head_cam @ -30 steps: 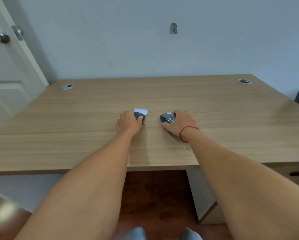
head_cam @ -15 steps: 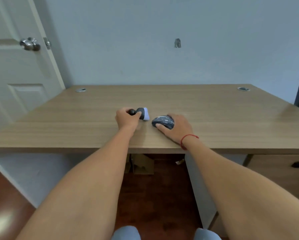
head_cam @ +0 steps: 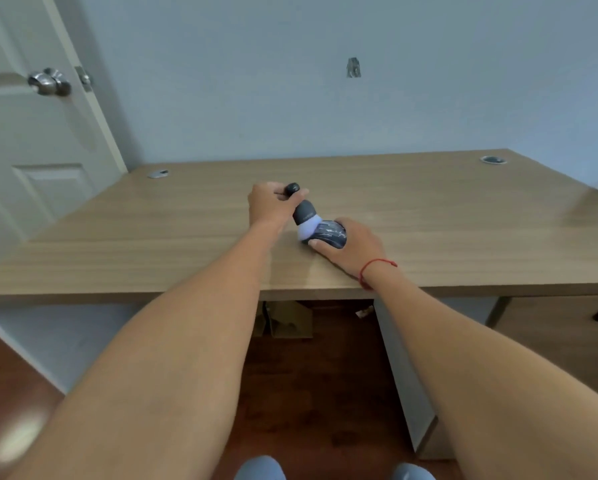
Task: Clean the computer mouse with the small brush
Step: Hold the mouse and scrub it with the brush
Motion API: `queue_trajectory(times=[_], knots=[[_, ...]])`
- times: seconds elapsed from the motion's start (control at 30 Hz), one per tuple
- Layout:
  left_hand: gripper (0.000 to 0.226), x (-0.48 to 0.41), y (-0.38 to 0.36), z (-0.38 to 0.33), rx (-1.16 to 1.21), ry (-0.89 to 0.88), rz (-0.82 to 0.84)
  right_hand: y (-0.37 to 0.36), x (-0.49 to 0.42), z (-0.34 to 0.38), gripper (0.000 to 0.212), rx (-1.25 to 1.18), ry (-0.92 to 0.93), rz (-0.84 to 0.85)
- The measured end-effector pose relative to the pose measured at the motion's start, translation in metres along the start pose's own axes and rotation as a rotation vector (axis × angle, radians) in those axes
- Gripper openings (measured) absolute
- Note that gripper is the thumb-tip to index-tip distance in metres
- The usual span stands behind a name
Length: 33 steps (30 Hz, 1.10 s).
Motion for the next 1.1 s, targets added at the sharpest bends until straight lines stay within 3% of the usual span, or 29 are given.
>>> queue_trajectory(times=[0.07,0.17,0.37,0.63,0.73,0.83,1.1], knots=[[0.048,-0.001,0.001,0.006,-0.254,-0.039,-0.078,-0.001,-0.001,-0.001,0.063,0.003,0.008,0.006],[0.051,0.003,0.007,0.017,-0.372,-0.039,-0.179,-0.001,-0.002,-0.001,0.061,0.009,0.02,0.004],[0.046,0.007,-0.003,0.002,-0.159,-0.101,-0.238,0.001,-0.003,-0.004,0.063,0.003,0.014,-0.012],[0.03,0.018,-0.011,0.017,-0.324,-0.09,-0.251,0.001,0.0,-0.003,0.046,-0.025,0.004,-0.02],[0.031,0.021,-0.008,0.014,-0.165,-0.109,-0.311,0.002,0.001,-0.003,0.062,-0.062,-0.018,-0.035],[0.03,0.028,-0.015,0.005,-0.049,-0.164,-0.344,0.002,0.0,-0.004,0.061,-0.081,-0.02,-0.044],[0.027,0.03,-0.012,0.014,-0.249,-0.098,-0.334,0.003,0.005,-0.002,0.051,-0.137,-0.003,-0.035]])
Point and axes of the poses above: each hand's wrist, its own x-axis away from the middle knuckle, its own y-axis out of the back of the hand, z = x × y, the point moved 3 cm from there along -x, towards the middle knuckle, and after that the axes turned 7 degrees about y, right-handed, at the moved point
